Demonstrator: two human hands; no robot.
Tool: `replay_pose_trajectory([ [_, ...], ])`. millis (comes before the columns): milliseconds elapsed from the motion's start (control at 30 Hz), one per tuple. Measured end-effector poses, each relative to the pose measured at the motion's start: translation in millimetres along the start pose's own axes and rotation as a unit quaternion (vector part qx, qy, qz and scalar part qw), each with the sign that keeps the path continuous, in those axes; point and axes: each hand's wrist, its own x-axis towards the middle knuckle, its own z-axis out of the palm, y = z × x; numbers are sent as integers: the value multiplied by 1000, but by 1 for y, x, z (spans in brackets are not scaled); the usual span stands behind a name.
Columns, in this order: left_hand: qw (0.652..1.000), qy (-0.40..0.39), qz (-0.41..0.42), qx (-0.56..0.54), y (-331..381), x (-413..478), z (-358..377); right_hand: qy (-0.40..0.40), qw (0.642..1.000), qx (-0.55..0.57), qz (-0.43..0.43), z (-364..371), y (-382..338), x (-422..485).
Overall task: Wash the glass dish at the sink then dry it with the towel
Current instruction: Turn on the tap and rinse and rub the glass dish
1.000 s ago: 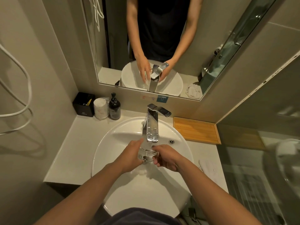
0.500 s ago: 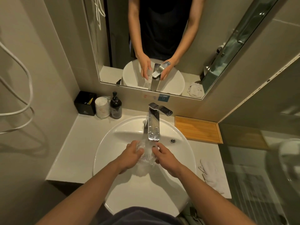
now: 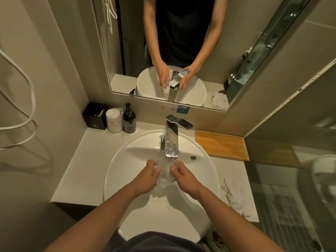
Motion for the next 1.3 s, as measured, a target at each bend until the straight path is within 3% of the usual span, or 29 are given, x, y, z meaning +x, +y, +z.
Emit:
replay_pose_trajectory([
  [100,999,9,27,18,3,0,1,-21,999,16,23,0,-4,-2],
  [233,999,6,20,35,6,4,-1,-29,999,13,-18,-1,-14,-1],
  [400,996,47,-39,-64,4,5,5,-35,998,56,18,7,1,-2],
  [500,998,20,-45,-38,5,6,1,-24,999,46,15,5,0,-3],
  [633,1000,15,12,15,6,7,1,-20,1000,10,-7,2,-7,-1],
  [733,999,42,3,-23,3,4,8,2,999,37,-1,4,3,1],
  [867,995,7,-44,-89,3,1,8,-10,999,46,26,6,13,-4],
  [967,998,-34,-39,-43,3,2,2,-22,999,48,11,1,5,-3],
  [1200,998,15,-20,-57,0,3,6,0,998,64,0,3,10,-5],
  [1300,998,-18,-33,-48,2,6,0,-3,998,55,5,2,9,-8],
])
